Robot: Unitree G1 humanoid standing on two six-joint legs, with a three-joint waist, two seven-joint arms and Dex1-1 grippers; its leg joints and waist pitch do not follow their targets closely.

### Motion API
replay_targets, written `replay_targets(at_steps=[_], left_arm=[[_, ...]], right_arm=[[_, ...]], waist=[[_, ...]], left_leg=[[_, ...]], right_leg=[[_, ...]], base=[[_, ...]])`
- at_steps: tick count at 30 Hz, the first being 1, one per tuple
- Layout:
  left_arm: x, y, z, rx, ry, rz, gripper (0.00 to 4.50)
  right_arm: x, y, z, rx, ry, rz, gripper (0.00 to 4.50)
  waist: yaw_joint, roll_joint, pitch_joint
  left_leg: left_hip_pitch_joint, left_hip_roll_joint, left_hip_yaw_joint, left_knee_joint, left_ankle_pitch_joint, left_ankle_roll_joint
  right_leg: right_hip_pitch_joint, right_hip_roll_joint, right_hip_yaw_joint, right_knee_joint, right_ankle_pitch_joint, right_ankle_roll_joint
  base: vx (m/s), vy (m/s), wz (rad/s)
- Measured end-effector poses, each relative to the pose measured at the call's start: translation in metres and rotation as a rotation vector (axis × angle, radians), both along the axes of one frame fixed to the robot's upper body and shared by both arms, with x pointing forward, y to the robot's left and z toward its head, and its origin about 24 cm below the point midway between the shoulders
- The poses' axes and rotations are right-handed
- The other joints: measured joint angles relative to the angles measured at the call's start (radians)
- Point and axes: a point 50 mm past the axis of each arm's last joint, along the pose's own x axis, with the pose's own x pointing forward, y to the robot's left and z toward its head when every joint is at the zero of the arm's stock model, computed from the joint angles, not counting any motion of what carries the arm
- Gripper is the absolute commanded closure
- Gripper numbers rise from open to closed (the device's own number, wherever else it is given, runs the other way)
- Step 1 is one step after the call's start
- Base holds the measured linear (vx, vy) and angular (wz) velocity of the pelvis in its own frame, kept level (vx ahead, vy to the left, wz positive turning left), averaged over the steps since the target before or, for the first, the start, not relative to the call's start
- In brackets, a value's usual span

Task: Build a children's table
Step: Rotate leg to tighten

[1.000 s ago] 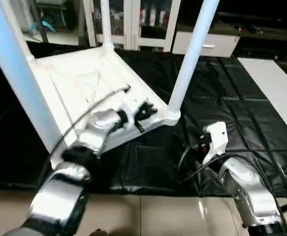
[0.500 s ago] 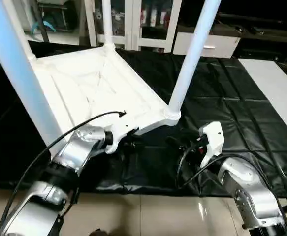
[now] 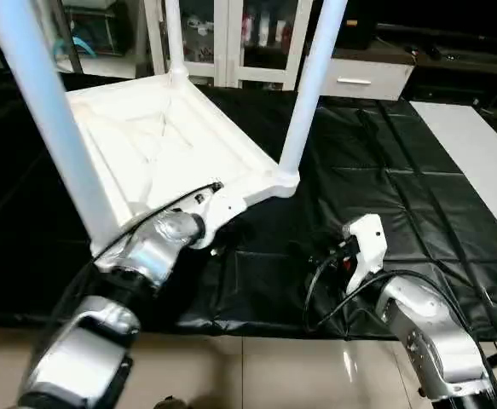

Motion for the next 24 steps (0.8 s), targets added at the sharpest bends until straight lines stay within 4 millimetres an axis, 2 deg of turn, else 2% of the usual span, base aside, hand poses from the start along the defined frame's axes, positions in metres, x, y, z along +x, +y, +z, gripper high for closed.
replay_targets(at_steps=[1,4,7,10,12,13,16,18,21,23,24], left_arm=[[0.000,-0.004,0.003,-0.045,-0.012,-0.004,3.34],[-0.014,-0.015,0.020,-0.355,0.011,-0.118,3.34],[-0.034,-0.009,0.025,-0.542,0.100,-0.236,2.98],[-0.062,0.021,0.031,-0.647,0.212,-0.325,2.68],[-0.076,0.043,0.035,-0.671,0.270,-0.339,2.60],[-0.083,0.053,0.037,-0.671,0.291,-0.337,2.42],[-0.093,0.068,0.045,-0.683,0.320,-0.347,2.15],[-0.103,0.077,0.047,-0.687,0.335,-0.351,1.97],[-0.130,0.118,0.050,-0.675,0.373,-0.258,1.70],[-0.137,0.142,0.059,-0.659,0.350,-0.183,1.57],[-0.142,0.146,0.063,-0.654,0.348,-0.170,1.47]], right_arm=[[0.000,0.000,0.000,0.000,0.000,0.001,1.35],[-0.002,0.001,0.002,0.003,-0.009,0.005,1.35],[-0.004,0.000,0.003,0.006,-0.013,0.015,1.35],[-0.007,-0.002,0.002,0.013,-0.008,0.024,1.35],[-0.008,-0.005,0.003,0.017,-0.007,0.024,1.35],[-0.007,-0.005,0.004,0.021,-0.011,0.027,1.35],[-0.006,-0.006,0.006,0.024,-0.019,0.030,1.35],[-0.006,-0.004,0.008,0.029,-0.028,0.040,1.35],[-0.005,-0.005,0.010,0.024,-0.038,0.054,1.35],[-0.005,-0.012,0.010,0.013,-0.033,0.037,1.35],[-0.005,-0.012,0.010,0.014,-0.035,0.038,1.35]], waist=[[0.001,0.000,0.000],[0.000,0.000,0.000],[-0.004,0.000,0.000],[-0.015,0.001,-0.001],[-0.017,0.002,0.000],[-0.021,0.002,0.000],[-0.015,0.002,0.000],[-0.016,0.002,-0.001],[-0.033,-0.002,-0.002],[-0.030,-0.006,-0.004],[-0.028,-0.007,-0.005]], left_leg=[[0.000,0.000,0.000,0.000,0.000,0.000],[0.000,0.001,0.001,0.000,0.000,0.001],[0.001,0.002,0.001,-0.001,-0.001,0.001],[0.003,0.004,0.001,-0.002,-0.001,0.000],[0.003,0.004,0.001,-0.002,-0.001,0.000],[0.003,0.004,0.001,-0.002,-0.001,0.000],[0.004,0.004,0.002,-0.001,-0.001,0.000],[0.005,0.003,0.002,-0.001,-0.001,0.000],[0.004,0.004,0.001,-0.001,-0.001,0.000],[0.007,0.004,-0.002,-0.002,-0.001,0.000],[0.007,0.004,-0.001,-0.003,-0.001,0.000]], right_leg=[[0.000,0.000,0.000,0.000,0.000,0.000],[0.000,0.000,0.000,0.000,0.000,0.000],[-0.001,0.000,0.000,0.000,-0.002,-0.001],[-0.001,0.002,0.001,0.002,-0.002,-0.001],[-0.001,0.002,0.000,0.002,-0.002,-0.002],[-0.001,0.002,0.000,0.002,-0.002,-0.002],[0.003,0.002,0.002,0.002,-0.004,0.001],[0.004,0.002,0.003,0.002,-0.006,0.004],[0.003,0.003,0.003,0.002,-0.006,0.005],[0.003,0.004,0.001,0.001,-0.006,0.005],[0.003,0.004,0.001,0.001,-0.006,0.005]], base=[[0.000,0.000,0.00],[0.000,0.000,0.00],[0.000,0.000,0.00],[0.000,0.000,0.00],[0.000,0.000,0.00],[0.000,0.000,0.00],[0.000,0.000,0.00],[0.000,0.000,0.00],[0.000,0.000,0.00],[0.000,0.000,0.00],[0.000,0.000,0.00]])
